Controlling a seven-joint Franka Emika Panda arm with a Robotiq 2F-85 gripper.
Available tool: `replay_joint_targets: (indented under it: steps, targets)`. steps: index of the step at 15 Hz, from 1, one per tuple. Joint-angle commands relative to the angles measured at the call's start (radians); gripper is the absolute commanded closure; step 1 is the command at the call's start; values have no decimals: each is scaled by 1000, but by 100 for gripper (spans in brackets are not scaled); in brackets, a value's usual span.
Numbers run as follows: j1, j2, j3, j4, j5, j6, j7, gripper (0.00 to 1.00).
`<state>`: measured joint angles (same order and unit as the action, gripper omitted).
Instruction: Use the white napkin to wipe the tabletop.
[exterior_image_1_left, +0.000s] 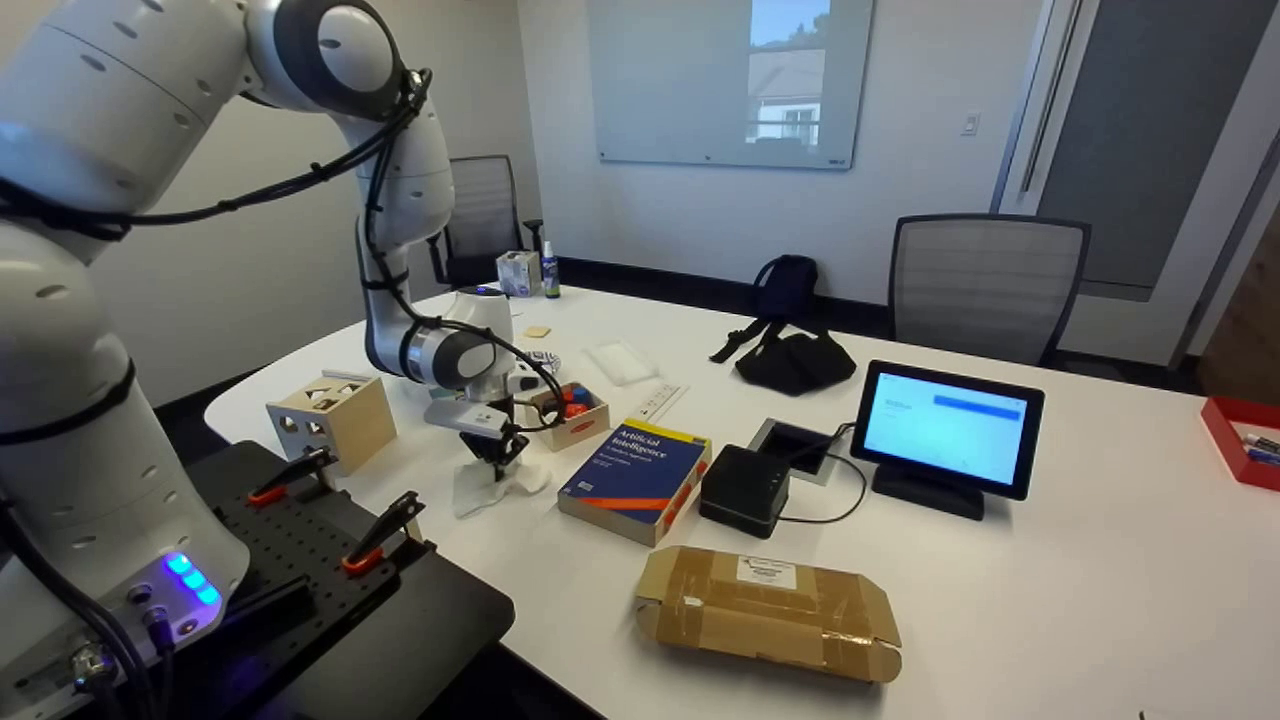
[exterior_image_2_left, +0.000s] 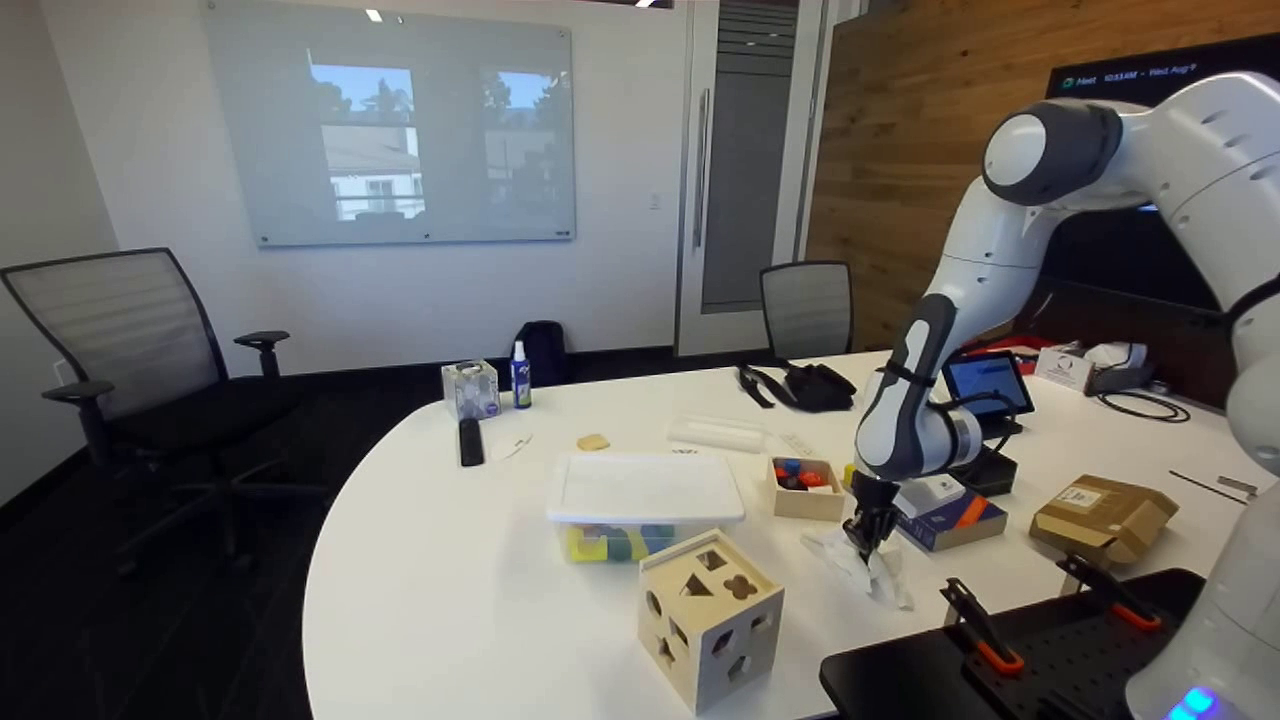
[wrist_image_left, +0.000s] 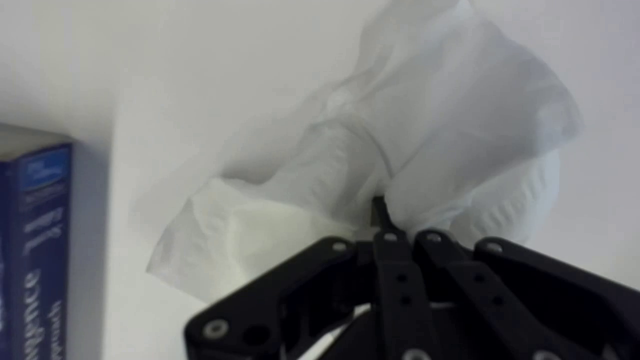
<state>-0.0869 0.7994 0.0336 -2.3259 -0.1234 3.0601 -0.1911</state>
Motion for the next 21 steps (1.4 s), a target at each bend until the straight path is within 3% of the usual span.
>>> replay_joint_targets:
  steps: [1, 4, 8, 15, 16, 17, 21]
  targets:
    - [-15, -22, 73, -5, -5, -20, -12, 99]
    - [21, -25, 112, 9, -4, 6, 1, 99]
    - [112, -86, 106, -35, -1, 10, 36, 99]
    - [97, -121, 291, -98, 29, -6, 34, 99]
    - [79, -107, 327, -91, 37, -17, 33, 73]
    - [78, -99, 341, -84, 46, -18, 45, 72]
    - [136, -108, 316, -83, 73, 21, 94, 43]
